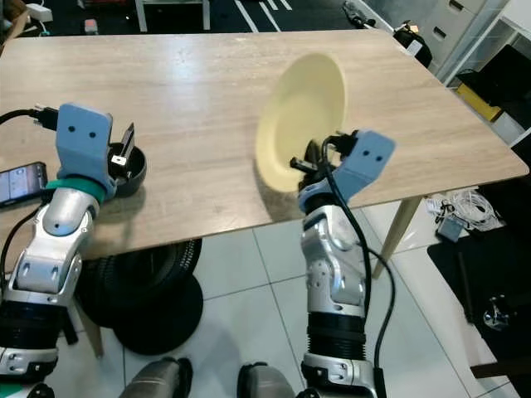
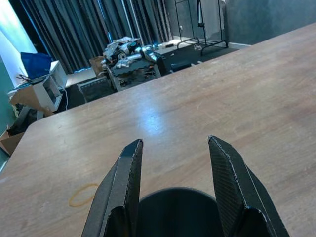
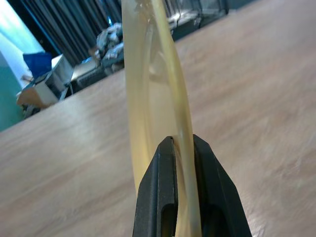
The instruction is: Setting the table
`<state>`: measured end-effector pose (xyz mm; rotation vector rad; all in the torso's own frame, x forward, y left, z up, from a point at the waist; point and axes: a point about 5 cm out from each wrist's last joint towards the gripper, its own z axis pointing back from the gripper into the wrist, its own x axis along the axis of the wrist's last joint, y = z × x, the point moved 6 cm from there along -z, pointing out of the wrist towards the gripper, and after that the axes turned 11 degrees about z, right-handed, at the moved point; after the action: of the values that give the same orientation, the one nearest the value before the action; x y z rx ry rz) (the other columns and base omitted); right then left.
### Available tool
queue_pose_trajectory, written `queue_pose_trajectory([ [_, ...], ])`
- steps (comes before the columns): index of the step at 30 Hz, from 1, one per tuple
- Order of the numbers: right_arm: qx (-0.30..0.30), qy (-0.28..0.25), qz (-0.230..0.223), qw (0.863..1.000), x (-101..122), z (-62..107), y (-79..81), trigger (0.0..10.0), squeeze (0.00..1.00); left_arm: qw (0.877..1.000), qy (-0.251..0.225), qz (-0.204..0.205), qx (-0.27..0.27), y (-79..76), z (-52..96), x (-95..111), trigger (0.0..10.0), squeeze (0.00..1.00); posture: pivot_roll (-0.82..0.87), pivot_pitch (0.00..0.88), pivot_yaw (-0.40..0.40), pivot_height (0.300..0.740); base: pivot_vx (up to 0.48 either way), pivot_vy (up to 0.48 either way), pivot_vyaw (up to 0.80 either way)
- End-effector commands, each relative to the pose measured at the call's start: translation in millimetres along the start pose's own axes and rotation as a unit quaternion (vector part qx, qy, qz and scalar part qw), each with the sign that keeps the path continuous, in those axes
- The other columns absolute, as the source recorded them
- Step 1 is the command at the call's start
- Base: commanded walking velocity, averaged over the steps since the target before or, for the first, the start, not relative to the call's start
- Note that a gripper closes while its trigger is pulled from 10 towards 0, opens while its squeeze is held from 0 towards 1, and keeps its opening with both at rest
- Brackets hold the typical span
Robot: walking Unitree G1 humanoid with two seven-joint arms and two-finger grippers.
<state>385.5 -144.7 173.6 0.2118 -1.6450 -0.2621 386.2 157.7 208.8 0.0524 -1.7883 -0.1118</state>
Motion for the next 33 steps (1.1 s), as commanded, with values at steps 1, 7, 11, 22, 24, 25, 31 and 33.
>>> queue_pose_trajectory([
  [1, 0.002, 0.026, -0.05, 0.998, -10.3, -4.8, 3.3, 10.0, 0.0, 1.0, 0.006, 0.0, -0.008, -5.8, 4.3, -2.4, 10.0, 0.0, 0.11, 0.043, -0.01, 0.74, 0.0, 0.0, 0.0],
  [7, 0.027, 0.078, -0.142, 0.986, -34.7, -16.6, 30.8, 10.0, 0.0, 1.0, 0.005, 0.007, -0.022, -15.1, 7.7, 0.3, 10.0, 0.0, 0.14, 0.058, -0.019, 0.74, 0.0, 0.0, 0.0],
  [11, 0.046, 0.096, -0.163, 0.981, -44.5, -21.9, 49.2, 10.0, 0.0, 1.0, 0.003, 0.009, -0.027, -18.6, 8.8, 2.8, 10.0, 0.0, 0.15, 0.064, -0.023, 0.74, 0.0, 0.0, 0.0],
  [22, 0.102, 0.132, -0.206, 0.964, -56.9, -30.7, 93.1, 10.0, 0.53, 1.0, 0.005, 0.009, -0.024, -18.6, 15.2, 4.7, 10.0, 0.0, 0.19, 0.076, -0.038, 0.74, 0.0, 0.0, 0.0],
  [24, 0.115, 0.132, -0.211, 0.962, -55.6, -31.4, 101.6, 10.0, 1.0, 1.0, 0.007, 0.009, -0.024, -19.1, 16.5, 3.5, 10.0, 0.0, 0.19, 0.074, -0.039, 0.74, 0.0, 0.0, 0.0],
  [25, 0.122, 0.129, -0.213, 0.961, -53.8, -32.1, 105.3, 10.0, 1.0, 1.0, 0.008, 0.01, -0.024, -20.1, 16.5, 3.3, 10.0, 0.0, 0.18, 0.07, -0.039, 0.74, 0.0, 0.0, 0.0],
  [31, 0.132, 0.116, -0.203, 0.963, -48.4, -35.0, 107.8, 10.0, 1.0, 1.0, 0.008, 0.011, -0.027, -22.8, 15.7, 3.4, 10.0, 0.0, 0.18, 0.063, -0.038, 0.74, 0.0, 0.0, 0.0],
  [33, 0.137, 0.098, -0.171, 0.971, -42.1, -37.0, 106.3, 10.0, 1.0, 0.999, 0.008, 0.012, -0.028, -23.8, 15.5, 3.3, 10.0, 0.0, 0.17, 0.059, -0.038, 0.74, 0.0, 0.0, 0.0],
])
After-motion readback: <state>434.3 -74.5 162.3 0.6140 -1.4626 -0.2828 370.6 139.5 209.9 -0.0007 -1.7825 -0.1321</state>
